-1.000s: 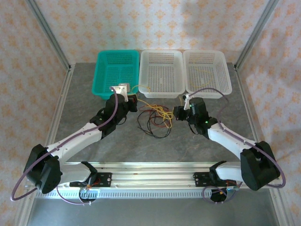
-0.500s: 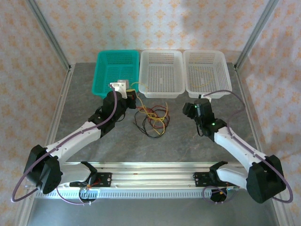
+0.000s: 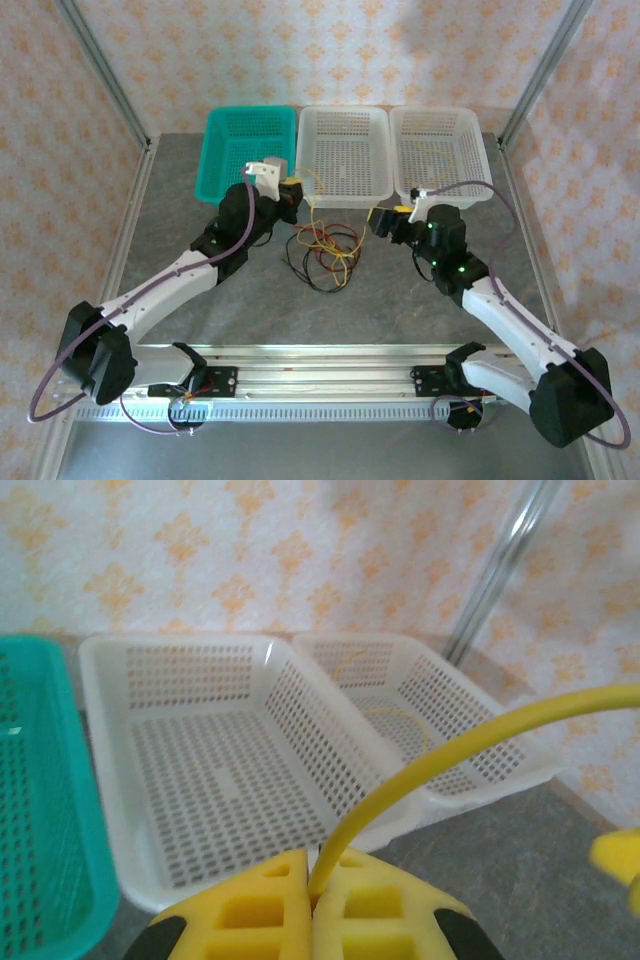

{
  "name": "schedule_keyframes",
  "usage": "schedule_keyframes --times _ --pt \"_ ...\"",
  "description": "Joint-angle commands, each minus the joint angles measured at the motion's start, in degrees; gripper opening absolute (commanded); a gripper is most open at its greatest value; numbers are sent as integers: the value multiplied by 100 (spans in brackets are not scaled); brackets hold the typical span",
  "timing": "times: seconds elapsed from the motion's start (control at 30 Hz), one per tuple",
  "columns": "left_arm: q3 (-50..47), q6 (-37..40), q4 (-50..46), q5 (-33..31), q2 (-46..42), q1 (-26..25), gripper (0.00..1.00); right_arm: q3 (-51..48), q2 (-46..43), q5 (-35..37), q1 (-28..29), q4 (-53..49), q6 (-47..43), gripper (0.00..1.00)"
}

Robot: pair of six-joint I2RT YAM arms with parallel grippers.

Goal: Untangle the cables

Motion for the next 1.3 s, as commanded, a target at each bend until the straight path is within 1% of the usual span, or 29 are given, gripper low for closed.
schedule_keyframes --times 0.0,0.13,0.27,0.4,0.57,0.7,0.73,0.8,0.87,0.93,0.97,1.0,1.13,1.27 --pt "640 446 -197 629 191 28 0 189 355 -1434 50 725 -302 72" --pt "716 588 -192 1120 269 31 0 435 759 -1657 331 881 -447 67" --pt "659 594 -37 1288 309 31 0 821 1339 -2310 383 936 -591 65" --pt "663 580 110 1445 383 32 0 1055 1828 -2769 435 1039 -682 65" --pt "761 598 134 1580 504 26 0 1093 2079 -2861 515 1457 -442 64" --pt "829 597 115 1597 574 29 0 1053 2070 -2703 618 1592 -346 62" --pt "842 597 107 1605 588 30 0 1045 2070 -2610 641 1594 -323 61" --pt "851 582 100 1587 609 33 0 1073 2100 -2280 668 1512 -177 55" --pt "864 541 77 1460 627 36 0 1093 2106 -1861 697 1477 67 52" --pt "894 491 17 1285 647 31 0 1119 2107 -1450 791 1354 176 51" --pt "918 437 -34 1146 662 34 0 1124 2096 -1097 860 1252 264 50" --pt "959 391 -95 1047 681 28 0 1098 2087 -940 935 1252 323 50" --pt "1094 195 -289 750 728 20 0 865 2013 170 1436 1486 669 51" --pt "1142 62 -393 591 711 24 0 586 1947 1637 1900 1818 927 47"
